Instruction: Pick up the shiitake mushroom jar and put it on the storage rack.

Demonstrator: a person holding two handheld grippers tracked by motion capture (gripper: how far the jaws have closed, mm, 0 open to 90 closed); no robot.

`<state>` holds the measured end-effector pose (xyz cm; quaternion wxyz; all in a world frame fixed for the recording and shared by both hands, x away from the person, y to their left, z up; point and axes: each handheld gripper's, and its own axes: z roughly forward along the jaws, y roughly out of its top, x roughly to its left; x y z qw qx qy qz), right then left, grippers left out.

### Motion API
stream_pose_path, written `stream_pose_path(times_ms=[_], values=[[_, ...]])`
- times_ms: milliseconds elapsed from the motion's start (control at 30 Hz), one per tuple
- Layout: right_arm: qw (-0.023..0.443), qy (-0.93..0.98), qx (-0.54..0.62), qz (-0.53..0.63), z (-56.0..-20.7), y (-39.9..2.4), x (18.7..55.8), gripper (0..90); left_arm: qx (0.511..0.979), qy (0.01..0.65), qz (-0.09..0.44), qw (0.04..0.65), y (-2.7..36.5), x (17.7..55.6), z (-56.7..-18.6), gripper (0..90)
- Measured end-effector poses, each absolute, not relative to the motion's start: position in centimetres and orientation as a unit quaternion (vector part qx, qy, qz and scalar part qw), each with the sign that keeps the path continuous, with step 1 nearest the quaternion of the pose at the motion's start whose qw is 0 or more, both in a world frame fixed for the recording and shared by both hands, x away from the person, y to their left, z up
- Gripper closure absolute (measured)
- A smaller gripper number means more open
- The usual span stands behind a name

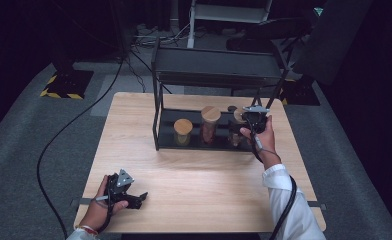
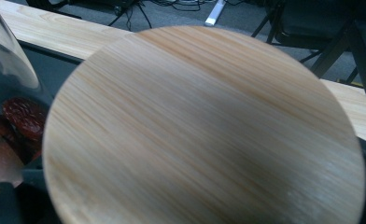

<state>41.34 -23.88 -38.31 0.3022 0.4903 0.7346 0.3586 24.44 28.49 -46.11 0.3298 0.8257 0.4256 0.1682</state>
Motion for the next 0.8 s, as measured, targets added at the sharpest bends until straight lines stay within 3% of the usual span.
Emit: stream_pose_path(times_ms=[800], values=[[0.327,0.734,0.467,0.369,-39.2,-24.3,39.3,3.3,0.826,0.426,0.168,0.330,28.5,24.4,-46.1,0.0]])
